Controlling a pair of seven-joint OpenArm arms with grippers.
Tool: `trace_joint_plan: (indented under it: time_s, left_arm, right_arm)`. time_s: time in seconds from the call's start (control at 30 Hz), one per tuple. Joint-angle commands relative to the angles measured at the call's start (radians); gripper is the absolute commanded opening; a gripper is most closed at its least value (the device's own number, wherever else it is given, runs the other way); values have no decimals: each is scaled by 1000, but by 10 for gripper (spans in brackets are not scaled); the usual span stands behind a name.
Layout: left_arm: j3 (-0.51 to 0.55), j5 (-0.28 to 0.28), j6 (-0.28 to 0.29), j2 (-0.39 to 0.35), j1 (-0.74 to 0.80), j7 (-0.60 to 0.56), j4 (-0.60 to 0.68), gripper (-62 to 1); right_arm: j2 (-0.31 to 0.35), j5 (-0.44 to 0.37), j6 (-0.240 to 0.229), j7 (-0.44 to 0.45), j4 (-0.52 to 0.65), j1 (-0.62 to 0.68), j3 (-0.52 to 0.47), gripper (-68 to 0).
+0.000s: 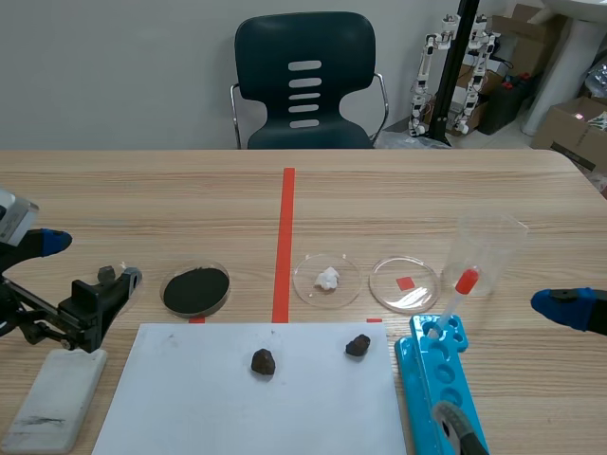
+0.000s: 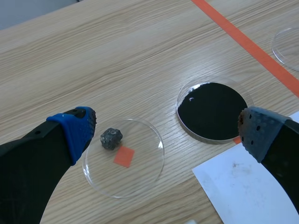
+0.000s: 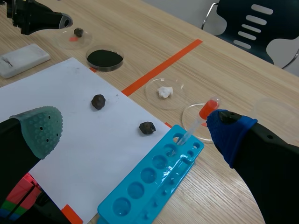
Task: Return to the home posture
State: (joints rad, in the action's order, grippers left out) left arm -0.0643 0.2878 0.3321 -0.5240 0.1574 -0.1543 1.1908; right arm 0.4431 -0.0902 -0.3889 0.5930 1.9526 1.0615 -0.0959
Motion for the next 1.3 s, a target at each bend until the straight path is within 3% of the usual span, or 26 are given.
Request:
trace_joint_plan:
  time_s: [0.0,0.23,0.33,0.53,0.8,0.93,1.1,1.27]
  left_arm:
    - [5,7,-6,-6,-5,-20,2,14]
    - [5,14,-8,-29,95,-243,71,14]
    - [5,14,-14,-47,161,-254,136,14]
    - [29,14,-79,-64,306,-276,294,14]
    - [108,0,-76,-63,507,-276,525,14]
    - [151,-57,-76,-45,584,-275,617,14]
    - [196,-180,-76,10,675,-275,712,14]
    - [201,-243,-76,31,761,-276,790,14]
  right_arm:
    - [0,-10,0,14,12,0,-1,-22]
    - [0,-10,0,14,12,0,-1,-22]
    - [0,-10,0,14,12,0,-1,-22]
    - [0,-10,0,14,12,0,-1,-22]
    - [0,-10,0,14,12,0,-1,-22]
    - [0,-10,0,14,12,0,-1,-22]
    - [0,-10,0,14,12,0,-1,-22]
    - [0,-10,0,14,12,0,-1,-22]
